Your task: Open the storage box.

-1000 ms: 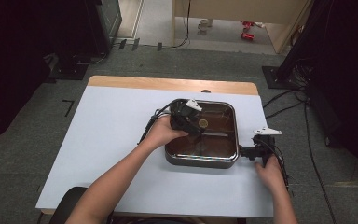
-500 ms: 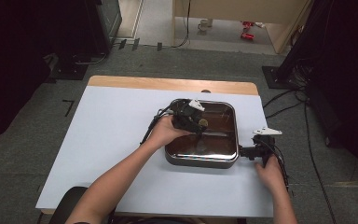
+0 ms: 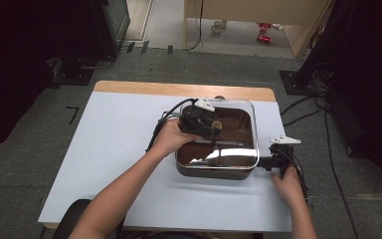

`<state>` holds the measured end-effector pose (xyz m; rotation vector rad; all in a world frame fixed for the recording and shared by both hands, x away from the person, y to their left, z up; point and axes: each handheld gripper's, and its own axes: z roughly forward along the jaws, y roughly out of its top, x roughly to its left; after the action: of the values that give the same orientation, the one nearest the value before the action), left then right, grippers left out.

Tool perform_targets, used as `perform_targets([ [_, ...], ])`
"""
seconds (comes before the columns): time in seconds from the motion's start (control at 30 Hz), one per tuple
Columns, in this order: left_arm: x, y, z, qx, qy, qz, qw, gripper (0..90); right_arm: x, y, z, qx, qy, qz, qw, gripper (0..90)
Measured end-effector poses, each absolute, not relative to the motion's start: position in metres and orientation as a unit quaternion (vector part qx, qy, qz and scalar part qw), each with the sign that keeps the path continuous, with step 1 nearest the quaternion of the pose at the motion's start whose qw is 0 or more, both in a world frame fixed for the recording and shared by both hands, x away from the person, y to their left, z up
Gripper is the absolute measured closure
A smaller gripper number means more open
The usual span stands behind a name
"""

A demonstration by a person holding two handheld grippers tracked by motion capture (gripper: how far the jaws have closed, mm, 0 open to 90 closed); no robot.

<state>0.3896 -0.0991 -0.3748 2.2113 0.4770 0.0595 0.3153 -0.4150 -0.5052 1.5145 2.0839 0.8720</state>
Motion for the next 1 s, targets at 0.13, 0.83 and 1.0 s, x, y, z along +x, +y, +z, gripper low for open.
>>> perform_targets([
  [0.13, 0.384, -0.092, -0.364, 0.883, 0.187, 0.026, 0.429, 59.1, 0.315, -0.415, -0.505, 0.545, 0.749, 0.313, 0.209, 0.0],
  [0.83, 0.381, -0.020, -0.358, 0.871, 0.244, 0.000, 0.427, 59.1, 0.316, -0.415, -0.505, 0.545, 0.749, 0.314, 0.209, 0.0],
  [1.0, 0.380, -0.006, -0.358, 0.872, 0.255, 0.013, 0.418, 59.2, 0.316, -0.415, -0.505, 0.545, 0.749, 0.314, 0.208, 0.0],
])
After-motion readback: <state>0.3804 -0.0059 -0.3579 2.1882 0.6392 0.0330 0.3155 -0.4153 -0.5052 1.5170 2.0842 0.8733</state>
